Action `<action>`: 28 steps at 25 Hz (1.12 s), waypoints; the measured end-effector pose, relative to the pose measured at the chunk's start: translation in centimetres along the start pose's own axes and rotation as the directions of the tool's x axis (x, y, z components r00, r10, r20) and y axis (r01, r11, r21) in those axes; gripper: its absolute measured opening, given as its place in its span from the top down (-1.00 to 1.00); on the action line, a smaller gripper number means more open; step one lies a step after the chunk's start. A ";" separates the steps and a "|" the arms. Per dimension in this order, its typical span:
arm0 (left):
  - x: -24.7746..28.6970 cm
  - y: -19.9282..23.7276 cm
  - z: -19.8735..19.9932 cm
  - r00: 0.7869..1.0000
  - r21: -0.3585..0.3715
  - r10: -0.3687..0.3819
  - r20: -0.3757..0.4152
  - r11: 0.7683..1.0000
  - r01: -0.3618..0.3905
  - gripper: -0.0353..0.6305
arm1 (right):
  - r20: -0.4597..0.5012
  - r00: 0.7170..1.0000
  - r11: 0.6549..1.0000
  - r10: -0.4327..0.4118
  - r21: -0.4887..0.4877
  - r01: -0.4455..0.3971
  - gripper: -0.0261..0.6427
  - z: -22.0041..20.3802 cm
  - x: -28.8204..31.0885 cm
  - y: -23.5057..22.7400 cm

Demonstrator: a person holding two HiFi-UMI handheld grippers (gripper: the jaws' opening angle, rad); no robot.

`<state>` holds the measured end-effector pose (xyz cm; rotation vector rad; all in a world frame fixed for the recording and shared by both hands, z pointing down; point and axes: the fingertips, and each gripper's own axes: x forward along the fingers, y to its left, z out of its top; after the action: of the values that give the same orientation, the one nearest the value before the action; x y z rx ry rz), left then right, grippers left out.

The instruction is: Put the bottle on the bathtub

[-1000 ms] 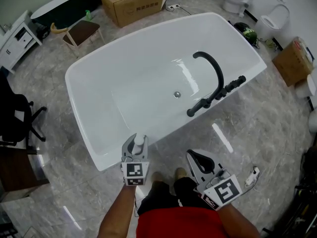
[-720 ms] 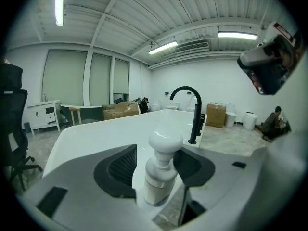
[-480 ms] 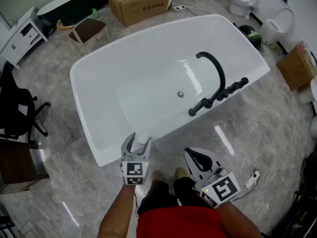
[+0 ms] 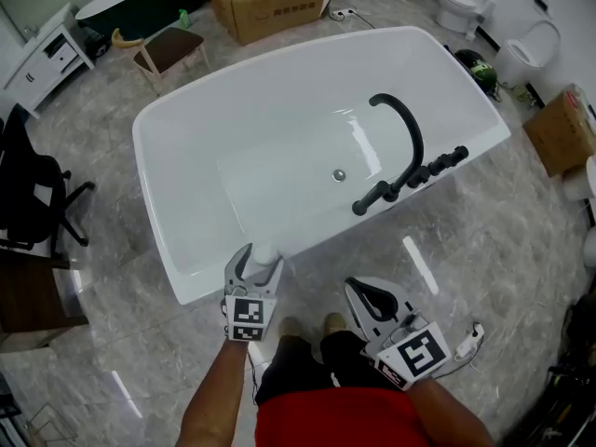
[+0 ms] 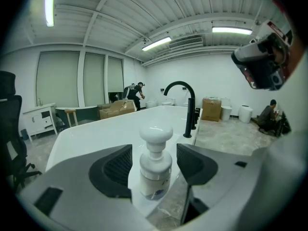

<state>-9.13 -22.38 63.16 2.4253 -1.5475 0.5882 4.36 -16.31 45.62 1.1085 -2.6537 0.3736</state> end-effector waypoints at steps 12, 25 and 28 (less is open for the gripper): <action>-6.1 -1.7 4.4 0.994 -0.037 0.055 0.098 0.998 -0.052 0.09 | 0.018 0.997 0.997 0.075 -0.001 -0.075 0.91 0.6 0.8 0.6; -16.0 -6.3 16.5 0.963 -0.101 0.044 0.267 0.995 -0.018 0.59 | 0.128 0.977 0.985 0.173 -0.021 -0.171 0.91 4.4 -2.2 3.7; -17.1 -6.8 17.9 0.959 -0.095 0.058 0.276 0.995 -0.032 0.80 | 0.158 0.969 0.982 0.189 -0.028 -0.186 0.91 5.4 -3.1 4.3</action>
<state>-5.39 -12.22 39.88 2.4943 -1.6963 0.1828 2.79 -13.11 38.92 0.9215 -2.9092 0.3128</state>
